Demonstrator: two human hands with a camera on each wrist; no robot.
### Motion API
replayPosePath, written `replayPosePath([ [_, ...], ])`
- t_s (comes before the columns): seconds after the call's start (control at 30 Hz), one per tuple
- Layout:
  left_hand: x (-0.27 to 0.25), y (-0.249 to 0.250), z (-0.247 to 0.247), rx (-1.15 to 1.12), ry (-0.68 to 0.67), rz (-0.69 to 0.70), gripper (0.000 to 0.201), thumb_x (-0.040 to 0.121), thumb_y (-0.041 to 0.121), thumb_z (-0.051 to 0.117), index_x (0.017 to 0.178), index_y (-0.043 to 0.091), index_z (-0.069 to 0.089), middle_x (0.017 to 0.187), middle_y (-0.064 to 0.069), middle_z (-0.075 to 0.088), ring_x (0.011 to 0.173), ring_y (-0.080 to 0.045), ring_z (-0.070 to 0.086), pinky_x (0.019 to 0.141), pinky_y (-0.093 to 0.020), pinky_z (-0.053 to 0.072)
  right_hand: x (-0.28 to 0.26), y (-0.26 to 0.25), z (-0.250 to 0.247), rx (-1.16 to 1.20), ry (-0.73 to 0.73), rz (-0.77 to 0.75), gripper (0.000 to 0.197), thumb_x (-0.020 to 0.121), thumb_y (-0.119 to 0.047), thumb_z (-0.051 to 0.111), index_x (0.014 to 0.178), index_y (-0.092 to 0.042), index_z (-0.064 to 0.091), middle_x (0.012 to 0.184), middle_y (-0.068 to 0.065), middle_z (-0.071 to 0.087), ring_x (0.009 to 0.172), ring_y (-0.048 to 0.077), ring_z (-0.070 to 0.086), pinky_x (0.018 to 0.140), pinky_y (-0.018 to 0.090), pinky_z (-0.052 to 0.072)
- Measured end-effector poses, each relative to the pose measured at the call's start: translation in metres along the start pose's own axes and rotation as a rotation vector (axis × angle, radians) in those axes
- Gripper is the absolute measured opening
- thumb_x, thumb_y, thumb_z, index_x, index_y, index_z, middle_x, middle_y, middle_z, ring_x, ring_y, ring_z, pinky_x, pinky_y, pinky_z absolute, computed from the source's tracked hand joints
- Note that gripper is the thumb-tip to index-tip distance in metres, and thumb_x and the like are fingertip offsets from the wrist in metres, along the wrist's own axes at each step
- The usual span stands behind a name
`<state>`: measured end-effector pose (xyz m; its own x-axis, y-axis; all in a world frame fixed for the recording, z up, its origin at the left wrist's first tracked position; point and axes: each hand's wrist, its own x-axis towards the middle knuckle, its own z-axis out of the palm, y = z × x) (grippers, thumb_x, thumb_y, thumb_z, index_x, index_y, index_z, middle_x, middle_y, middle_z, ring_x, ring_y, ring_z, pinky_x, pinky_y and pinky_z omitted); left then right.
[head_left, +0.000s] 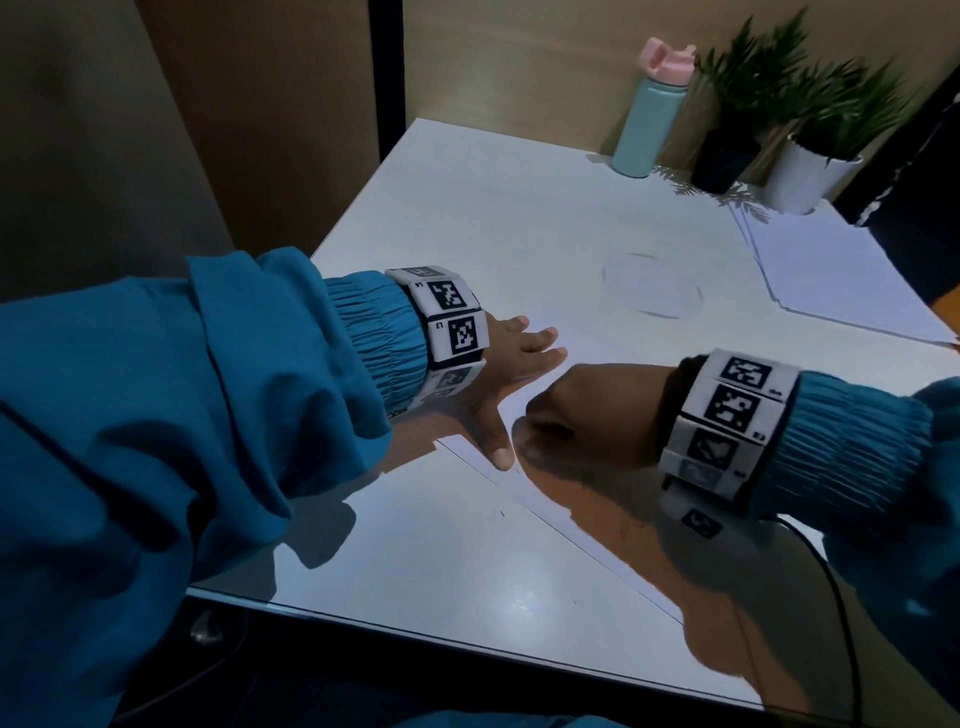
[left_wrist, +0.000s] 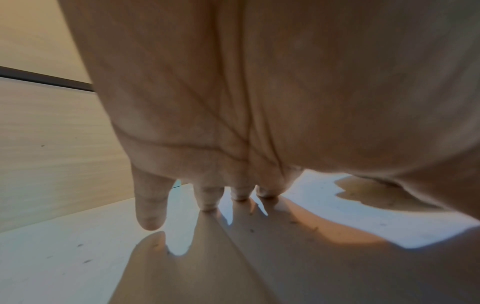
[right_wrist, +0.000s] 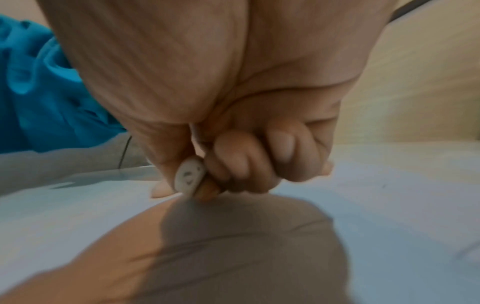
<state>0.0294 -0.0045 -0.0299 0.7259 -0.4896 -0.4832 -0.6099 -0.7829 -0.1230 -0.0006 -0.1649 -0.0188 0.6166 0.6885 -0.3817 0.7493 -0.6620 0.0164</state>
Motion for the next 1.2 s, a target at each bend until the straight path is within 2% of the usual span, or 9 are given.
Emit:
replayPosePath([
  [0.13,0.001,0.001,0.002,0.028,0.012,-0.012,0.134,0.061,0.085,0.060,0.156,0.024,-0.013,0.164,0.003,-0.016,0.152,-0.025,-0.006,0.116,-0.055,0.013,0.008,0.033,-0.021,-0.194,-0.041,0.136,0.034,0.097,-0.035,0.033,0.092,-0.015,0.061,0.089,0.001,0.064,0.083,0.022,0.061,0.078,0.032,0.048],
  [0.2,0.001,0.002,0.002,0.040,0.018,-0.015,0.134,0.060,0.087,0.058,0.155,0.026,-0.015,0.164,0.003,-0.016,0.152,-0.025,-0.006,0.116,-0.056,0.014,0.011,0.050,-0.027,-0.203,-0.073,0.201,0.026,0.097,-0.034,0.035,0.091,-0.019,0.055,0.084,-0.001,0.057,0.080,0.023,0.059,0.073,0.032,0.047],
  [0.37,0.000,0.002,0.002,0.058,0.010,-0.015,0.130,0.064,0.085,0.059,0.154,0.029,-0.018,0.164,0.002,-0.016,0.152,-0.026,-0.007,0.116,-0.057,0.012,0.013,0.061,-0.020,-0.073,0.088,0.186,0.010,0.091,-0.036,0.047,0.096,-0.030,0.053,0.076,-0.008,0.055,0.074,0.023,0.059,0.066,0.033,0.050],
  [0.53,0.002,0.000,-0.001,0.048,-0.031,-0.011,0.133,0.061,0.087,0.058,0.151,0.033,-0.024,0.163,0.006,-0.020,0.151,-0.025,-0.009,0.116,-0.058,0.013,0.015,0.051,-0.021,0.027,0.207,0.092,0.022,0.082,-0.024,0.043,0.079,-0.014,0.063,0.077,0.003,0.062,0.074,0.029,0.060,0.071,0.040,0.053],
  [0.67,0.001,0.002,-0.001,0.042,-0.035,-0.012,0.131,0.065,0.082,0.062,0.154,0.030,-0.019,0.163,0.005,-0.022,0.151,-0.025,-0.009,0.116,-0.057,0.012,0.007,0.019,-0.008,0.086,0.108,-0.008,0.018,0.075,-0.029,0.036,0.067,-0.025,0.052,0.072,0.007,0.062,0.067,0.028,0.058,0.068,0.032,0.051],
  [0.8,0.002,0.003,-0.001,0.055,-0.008,-0.008,0.132,0.064,0.083,0.061,0.152,0.031,-0.022,0.164,0.003,-0.018,0.152,-0.026,-0.006,0.115,-0.058,0.014,0.010,0.045,-0.026,0.081,0.134,0.141,0.035,0.073,-0.043,0.031,0.074,-0.024,0.061,0.075,0.001,0.066,0.073,0.023,0.062,0.075,0.040,0.056],
  [1.0,0.000,0.002,-0.002,0.013,-0.021,-0.004,0.132,0.064,0.080,0.063,0.155,0.027,-0.017,0.164,0.003,-0.018,0.151,-0.025,-0.008,0.116,-0.057,0.010,-0.004,0.011,-0.010,0.125,0.039,0.019,0.020,0.078,-0.031,0.040,0.068,-0.021,0.054,0.071,0.001,0.062,0.065,0.022,0.056,0.070,0.030,0.051],
  [1.13,0.004,0.001,0.002,0.028,-0.013,-0.026,0.135,0.060,0.086,0.060,0.154,0.028,-0.017,0.164,0.005,-0.019,0.152,-0.024,-0.007,0.115,-0.057,0.014,0.005,0.046,-0.023,0.103,0.138,0.162,0.025,0.073,-0.040,0.032,0.064,-0.024,0.049,0.069,-0.002,0.061,0.069,0.021,0.059,0.075,0.033,0.053],
  [1.2,0.004,0.001,0.002,0.028,-0.011,-0.022,0.134,0.061,0.085,0.061,0.154,0.028,-0.017,0.164,0.005,-0.018,0.152,-0.024,-0.007,0.115,-0.057,0.015,0.005,0.047,-0.020,0.101,0.152,0.132,0.022,0.077,-0.036,0.034,0.065,-0.024,0.048,0.069,-0.003,0.060,0.068,0.020,0.057,0.074,0.032,0.051],
])
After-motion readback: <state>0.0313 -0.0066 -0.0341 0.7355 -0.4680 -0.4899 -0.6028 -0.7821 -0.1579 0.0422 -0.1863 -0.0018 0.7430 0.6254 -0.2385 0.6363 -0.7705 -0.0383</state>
